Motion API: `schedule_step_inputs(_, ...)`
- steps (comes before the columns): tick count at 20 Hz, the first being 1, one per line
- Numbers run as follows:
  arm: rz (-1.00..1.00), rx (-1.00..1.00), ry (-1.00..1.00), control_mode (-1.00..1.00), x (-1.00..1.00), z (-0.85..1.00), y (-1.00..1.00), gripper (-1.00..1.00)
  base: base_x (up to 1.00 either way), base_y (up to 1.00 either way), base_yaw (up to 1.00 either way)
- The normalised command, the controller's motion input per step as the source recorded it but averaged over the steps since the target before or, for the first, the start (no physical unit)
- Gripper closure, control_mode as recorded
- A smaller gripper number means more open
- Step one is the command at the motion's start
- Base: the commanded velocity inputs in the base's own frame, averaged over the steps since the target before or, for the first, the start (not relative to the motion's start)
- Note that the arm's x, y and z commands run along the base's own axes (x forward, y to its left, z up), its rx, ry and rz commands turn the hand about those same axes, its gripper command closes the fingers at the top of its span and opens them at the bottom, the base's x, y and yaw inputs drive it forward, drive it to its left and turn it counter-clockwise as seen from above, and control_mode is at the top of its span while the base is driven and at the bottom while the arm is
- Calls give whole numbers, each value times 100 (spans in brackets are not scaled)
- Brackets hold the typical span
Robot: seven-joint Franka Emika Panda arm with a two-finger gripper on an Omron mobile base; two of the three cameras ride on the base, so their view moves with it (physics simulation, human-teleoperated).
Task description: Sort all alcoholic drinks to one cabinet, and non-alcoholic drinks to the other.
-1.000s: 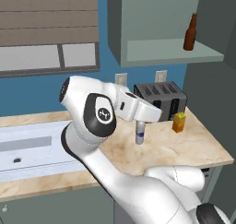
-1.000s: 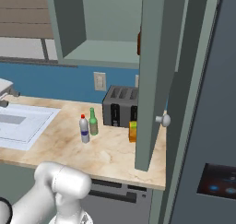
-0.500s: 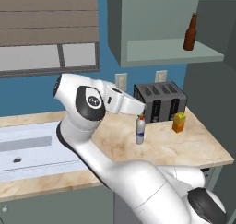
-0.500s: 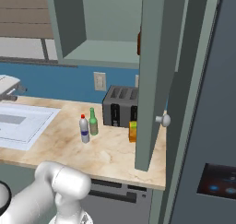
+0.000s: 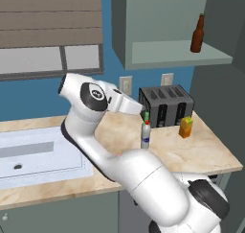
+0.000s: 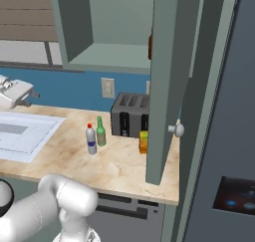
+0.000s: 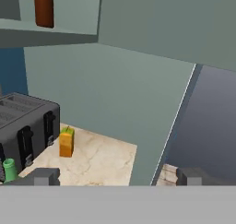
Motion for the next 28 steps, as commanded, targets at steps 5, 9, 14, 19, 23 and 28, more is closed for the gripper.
schedule_step_inputs(5,-4,5,0,-100,47,-22,0,-100,0,0,0)
schedule_step_inputs(9,-12,0,0,-100,43,-25,0,-100,0,0,0)
schedule_step_inputs(14,-13,0,0,-100,38,-30,0,-100,0,0,0)
schedule_step_inputs(19,-13,0,0,-100,39,-21,0,-100,0,0,0)
schedule_step_inputs(23,-8,0,0,-100,32,-16,0,-100,0,0,0)
schedule_step_inputs(28,-1,0,0,-100,14,-25,-6,-100,0,0,0)
